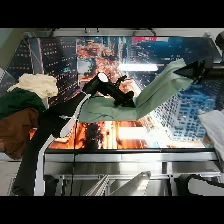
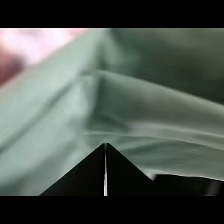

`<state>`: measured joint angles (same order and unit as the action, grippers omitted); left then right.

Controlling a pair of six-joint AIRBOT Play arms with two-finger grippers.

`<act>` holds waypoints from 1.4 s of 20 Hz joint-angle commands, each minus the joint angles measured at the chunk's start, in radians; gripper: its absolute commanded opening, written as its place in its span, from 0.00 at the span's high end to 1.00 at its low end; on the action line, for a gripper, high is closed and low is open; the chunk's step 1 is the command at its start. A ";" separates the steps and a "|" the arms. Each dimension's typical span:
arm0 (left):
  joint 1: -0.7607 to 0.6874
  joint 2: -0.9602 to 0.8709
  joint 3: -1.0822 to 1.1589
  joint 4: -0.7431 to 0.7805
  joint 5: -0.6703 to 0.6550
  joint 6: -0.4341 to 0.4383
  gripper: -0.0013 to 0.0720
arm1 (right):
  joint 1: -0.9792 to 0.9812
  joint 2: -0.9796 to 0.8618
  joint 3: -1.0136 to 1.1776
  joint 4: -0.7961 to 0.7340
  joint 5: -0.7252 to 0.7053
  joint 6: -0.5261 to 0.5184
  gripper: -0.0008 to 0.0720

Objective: Fold the shirts.

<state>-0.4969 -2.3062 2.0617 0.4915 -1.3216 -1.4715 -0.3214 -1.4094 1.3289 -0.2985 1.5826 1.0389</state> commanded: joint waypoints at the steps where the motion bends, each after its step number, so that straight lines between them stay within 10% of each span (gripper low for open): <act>1: 0.063 0.052 0.010 -0.396 -0.082 0.121 0.98 | 0.134 0.013 0.001 0.008 -0.098 0.012 0.96; 13: 0.750 0.653 -0.130 -0.457 -0.314 0.229 0.98 | 0.945 -0.352 0.050 -0.148 -0.992 0.073 0.96; 15: 0.788 0.727 -0.253 -0.457 -0.292 0.257 0.98 | 1.004 -0.419 0.113 -0.120 -0.972 0.072 0.37; 16: 0.798 0.758 -0.305 -0.457 -0.282 0.262 0.98 | 1.009 -0.415 0.128 -0.121 -0.939 0.072 0.32; 18: 0.819 0.810 -0.396 -0.457 -0.283 0.296 0.98 | 0.972 -0.359 0.130 -0.140 -0.857 0.063 0.75; 21: 0.825 0.877 -0.522 -0.457 -0.286 0.352 0.98 | 0.846 -0.240 0.130 -0.315 -0.629 0.126 0.95; 25: 0.824 0.943 -0.690 -0.457 -0.298 0.401 0.98 | 0.638 -0.116 0.080 -0.793 -0.477 0.445 0.95; 28: 0.824 0.990 -0.801 -0.457 -0.296 0.428 0.98 | 0.487 -0.128 0.000 -0.803 -0.427 0.549 0.17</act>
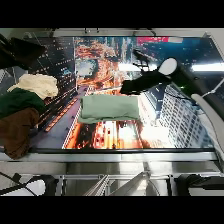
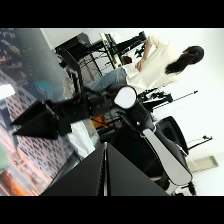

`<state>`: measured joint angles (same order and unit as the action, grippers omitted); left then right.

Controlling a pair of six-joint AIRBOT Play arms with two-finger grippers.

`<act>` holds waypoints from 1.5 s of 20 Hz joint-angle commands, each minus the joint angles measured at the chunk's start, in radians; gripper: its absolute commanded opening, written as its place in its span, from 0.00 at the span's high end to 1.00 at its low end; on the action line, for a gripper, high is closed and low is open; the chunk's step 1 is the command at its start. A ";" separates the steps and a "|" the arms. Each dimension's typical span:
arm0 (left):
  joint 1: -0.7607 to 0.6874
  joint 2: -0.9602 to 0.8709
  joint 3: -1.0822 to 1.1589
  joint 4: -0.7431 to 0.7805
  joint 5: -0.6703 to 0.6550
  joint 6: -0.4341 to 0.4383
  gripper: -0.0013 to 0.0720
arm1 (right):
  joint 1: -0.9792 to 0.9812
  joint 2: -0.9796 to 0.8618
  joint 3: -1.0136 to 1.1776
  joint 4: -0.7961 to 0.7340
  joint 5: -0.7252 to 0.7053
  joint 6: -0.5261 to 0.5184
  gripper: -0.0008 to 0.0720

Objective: Fold the shirts.

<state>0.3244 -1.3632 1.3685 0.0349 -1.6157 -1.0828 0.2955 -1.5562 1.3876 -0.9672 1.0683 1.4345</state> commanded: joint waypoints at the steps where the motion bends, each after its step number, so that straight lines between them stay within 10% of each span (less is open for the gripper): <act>1: 0.002 0.055 -0.132 -0.001 0.004 0.048 0.98 | -0.158 0.002 -0.080 -0.118 0.080 0.152 0.16; 5: 0.002 0.055 -0.173 -0.001 0.000 0.055 0.98 | -0.191 -0.142 -0.089 -0.074 0.080 0.141 0.14; 13: 0.002 0.055 -0.206 -0.002 0.000 0.063 0.98 | -0.137 -0.345 -0.089 0.495 0.093 -0.165 0.15; 14: 0.002 0.055 -0.206 -0.002 -0.001 0.062 0.98 | -0.136 -0.346 -0.088 0.558 0.101 -0.202 0.37; 15: 0.002 0.055 -0.206 -0.002 -0.001 0.062 0.98 | -0.138 -0.345 -0.087 0.640 0.122 -0.264 0.94; 18: 0.002 0.055 -0.206 -0.002 0.000 0.062 0.98 | -0.172 -0.312 -0.072 0.822 0.241 -0.375 0.96; 23: 0.002 0.055 -0.206 -0.002 -0.014 0.062 0.98 | -0.412 -0.023 -0.033 0.713 0.224 -0.312 0.97; 30: 0.002 0.055 -0.206 -0.001 -0.016 0.072 0.98 | -1.041 0.285 0.028 0.124 0.229 0.153 0.97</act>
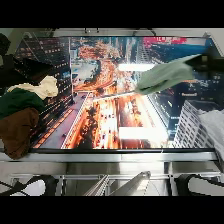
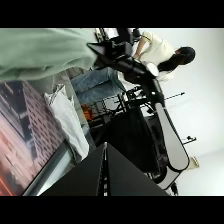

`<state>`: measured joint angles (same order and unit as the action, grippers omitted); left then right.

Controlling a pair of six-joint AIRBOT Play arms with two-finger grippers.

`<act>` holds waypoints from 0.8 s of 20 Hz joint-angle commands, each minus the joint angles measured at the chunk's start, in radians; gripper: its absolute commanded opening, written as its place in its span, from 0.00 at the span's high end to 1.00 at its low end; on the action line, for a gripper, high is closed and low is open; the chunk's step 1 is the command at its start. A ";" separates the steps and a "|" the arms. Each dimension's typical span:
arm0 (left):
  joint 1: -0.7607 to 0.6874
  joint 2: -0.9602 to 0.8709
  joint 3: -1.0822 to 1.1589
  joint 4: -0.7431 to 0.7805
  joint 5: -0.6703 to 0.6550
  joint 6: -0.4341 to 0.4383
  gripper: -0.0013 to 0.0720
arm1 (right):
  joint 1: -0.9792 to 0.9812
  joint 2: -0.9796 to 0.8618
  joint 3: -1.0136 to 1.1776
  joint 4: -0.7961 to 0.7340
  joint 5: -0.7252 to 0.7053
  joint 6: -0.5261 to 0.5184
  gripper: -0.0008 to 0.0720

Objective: Fold the shirts.

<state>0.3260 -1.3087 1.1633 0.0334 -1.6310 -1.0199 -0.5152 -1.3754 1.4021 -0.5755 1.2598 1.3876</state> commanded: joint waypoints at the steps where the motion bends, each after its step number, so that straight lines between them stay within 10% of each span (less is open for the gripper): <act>1: 0.001 0.000 0.000 0.001 -0.001 0.010 0.98 | -0.294 0.127 0.014 -0.379 0.071 0.254 0.97; 5: 0.000 0.000 0.000 0.002 -0.001 0.030 0.98 | -0.500 0.166 0.013 -0.768 0.256 0.365 0.97; 13: 0.000 0.000 -0.001 0.081 0.009 0.043 0.98 | -0.618 0.104 0.000 -1.040 0.373 0.312 0.95; 16: 0.000 0.000 0.000 0.079 0.018 0.043 0.98 | -0.618 0.098 -0.108 -1.043 0.381 0.311 0.57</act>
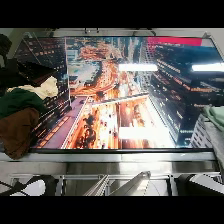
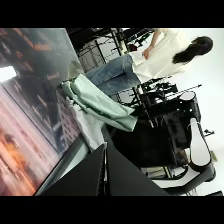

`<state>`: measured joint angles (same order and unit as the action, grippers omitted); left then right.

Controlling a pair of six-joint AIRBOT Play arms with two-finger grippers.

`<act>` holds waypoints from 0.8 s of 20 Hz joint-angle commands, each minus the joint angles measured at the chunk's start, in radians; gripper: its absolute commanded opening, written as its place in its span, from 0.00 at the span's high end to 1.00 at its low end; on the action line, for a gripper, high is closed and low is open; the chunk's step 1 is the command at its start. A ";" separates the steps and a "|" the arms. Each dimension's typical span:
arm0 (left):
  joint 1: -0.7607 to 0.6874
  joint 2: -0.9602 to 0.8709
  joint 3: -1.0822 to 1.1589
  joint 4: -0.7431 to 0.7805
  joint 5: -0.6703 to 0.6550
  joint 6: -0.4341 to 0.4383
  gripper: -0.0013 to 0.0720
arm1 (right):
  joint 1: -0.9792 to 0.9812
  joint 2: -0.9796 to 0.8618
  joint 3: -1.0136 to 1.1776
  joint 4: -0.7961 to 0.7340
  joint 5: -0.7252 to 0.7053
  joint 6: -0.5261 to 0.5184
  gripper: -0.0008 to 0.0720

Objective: Fold the shirts.

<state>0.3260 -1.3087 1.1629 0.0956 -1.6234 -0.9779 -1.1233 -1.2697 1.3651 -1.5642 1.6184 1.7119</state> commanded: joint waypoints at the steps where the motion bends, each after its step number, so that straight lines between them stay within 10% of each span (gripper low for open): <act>1: 0.001 0.000 0.000 0.016 0.011 0.001 0.98 | -0.010 -0.008 -0.124 -0.067 0.046 -0.013 0.50; 6: 0.001 0.000 0.000 0.005 0.011 0.001 0.97 | -0.007 -0.009 -0.138 0.009 0.064 0.080 0.46; 8: 0.001 0.000 0.002 -0.039 0.014 0.002 0.98 | 0.011 -0.008 -0.068 0.236 0.032 0.045 0.95; 12: -0.002 0.001 0.121 0.060 0.055 -0.018 0.98 | 0.186 0.075 -0.018 0.561 -0.145 -0.140 0.96; 16: -0.079 0.137 0.023 0.260 0.093 -0.065 0.98 | 0.467 0.278 -0.216 0.560 -0.224 -0.221 0.96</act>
<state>0.2909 -1.2549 1.2476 0.2180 -1.5669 -1.0115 -0.8257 -1.1152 1.2610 -1.0851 1.4883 1.5707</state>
